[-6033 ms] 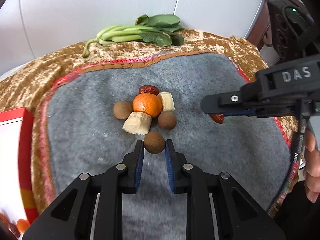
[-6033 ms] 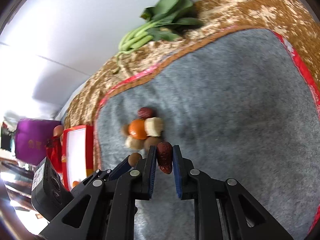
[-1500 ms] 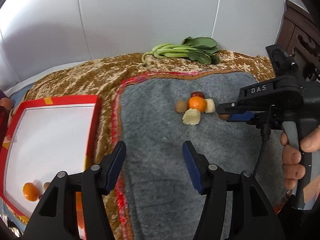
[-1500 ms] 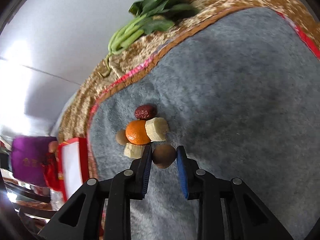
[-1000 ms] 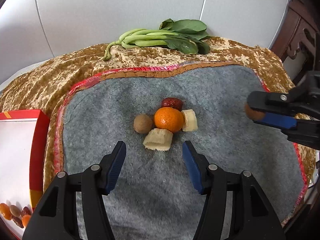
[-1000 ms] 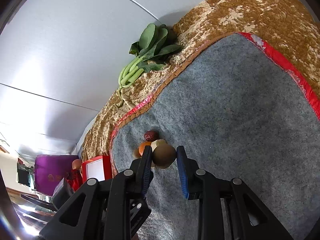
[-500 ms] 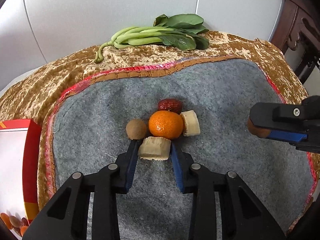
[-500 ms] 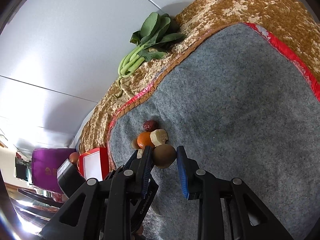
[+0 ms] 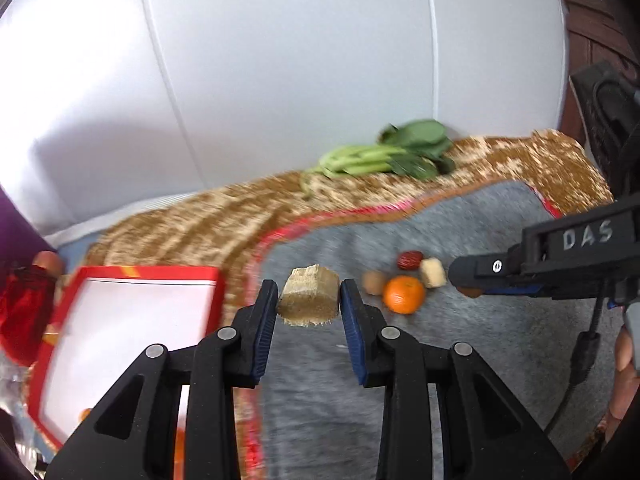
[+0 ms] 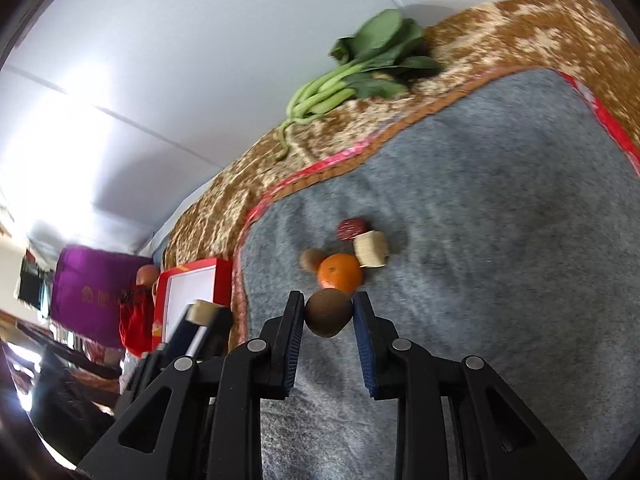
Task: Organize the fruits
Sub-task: 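Carry the banana chunk and brown fruit over the white tray and open both tools, then move both open tools back over the fruit pile on the mat, then close right tool on a small banana piece while left tool closes on a mandarin, then carry the mandarin and banana piece into the white tray and open both tools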
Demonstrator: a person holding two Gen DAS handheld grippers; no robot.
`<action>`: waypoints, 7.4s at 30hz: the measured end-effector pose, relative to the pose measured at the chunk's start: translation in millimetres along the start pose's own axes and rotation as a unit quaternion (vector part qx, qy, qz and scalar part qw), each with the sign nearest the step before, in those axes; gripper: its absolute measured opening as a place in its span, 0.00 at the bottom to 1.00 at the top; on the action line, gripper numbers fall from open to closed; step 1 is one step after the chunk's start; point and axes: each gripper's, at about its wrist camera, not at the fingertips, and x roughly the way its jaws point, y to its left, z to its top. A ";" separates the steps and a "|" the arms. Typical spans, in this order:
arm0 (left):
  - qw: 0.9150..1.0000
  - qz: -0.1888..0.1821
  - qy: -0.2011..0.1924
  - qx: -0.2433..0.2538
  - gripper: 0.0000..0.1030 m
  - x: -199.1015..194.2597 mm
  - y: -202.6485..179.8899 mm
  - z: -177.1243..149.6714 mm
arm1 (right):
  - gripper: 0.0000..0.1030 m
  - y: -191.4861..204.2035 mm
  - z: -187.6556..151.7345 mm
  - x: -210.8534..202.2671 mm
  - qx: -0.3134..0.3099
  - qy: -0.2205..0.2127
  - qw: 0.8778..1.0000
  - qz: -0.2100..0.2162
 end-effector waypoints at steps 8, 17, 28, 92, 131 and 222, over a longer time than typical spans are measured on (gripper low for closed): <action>0.996 0.063 -0.033 -0.045 0.29 -35.9 70.6 -11.8 | 0.25 65.7 -26.6 27.4 -0.092 0.010 0.995 0.033; 0.991 0.095 -0.037 -0.083 0.29 -51.4 118.5 -25.4 | 0.25 115.2 -58.3 44.9 -0.158 0.010 0.985 0.071; 0.987 0.116 -0.012 -0.113 0.29 -48.1 153.6 -42.8 | 0.25 161.9 -101.8 60.6 -0.253 0.013 0.963 0.088; 0.960 0.147 0.130 -0.198 0.29 -3.2 188.0 -88.8 | 0.26 179.9 -164.2 99.6 -0.328 0.066 0.940 0.063; 0.979 0.181 0.020 -0.095 0.74 -18.4 92.7 -39.8 | 0.45 70.6 -29.1 -11.3 -0.134 -0.040 0.990 0.001; 0.984 -0.097 0.146 0.013 0.30 104.2 -59.1 -1.2 | 0.15 -33.7 23.1 -19.7 0.046 -0.002 0.999 -0.017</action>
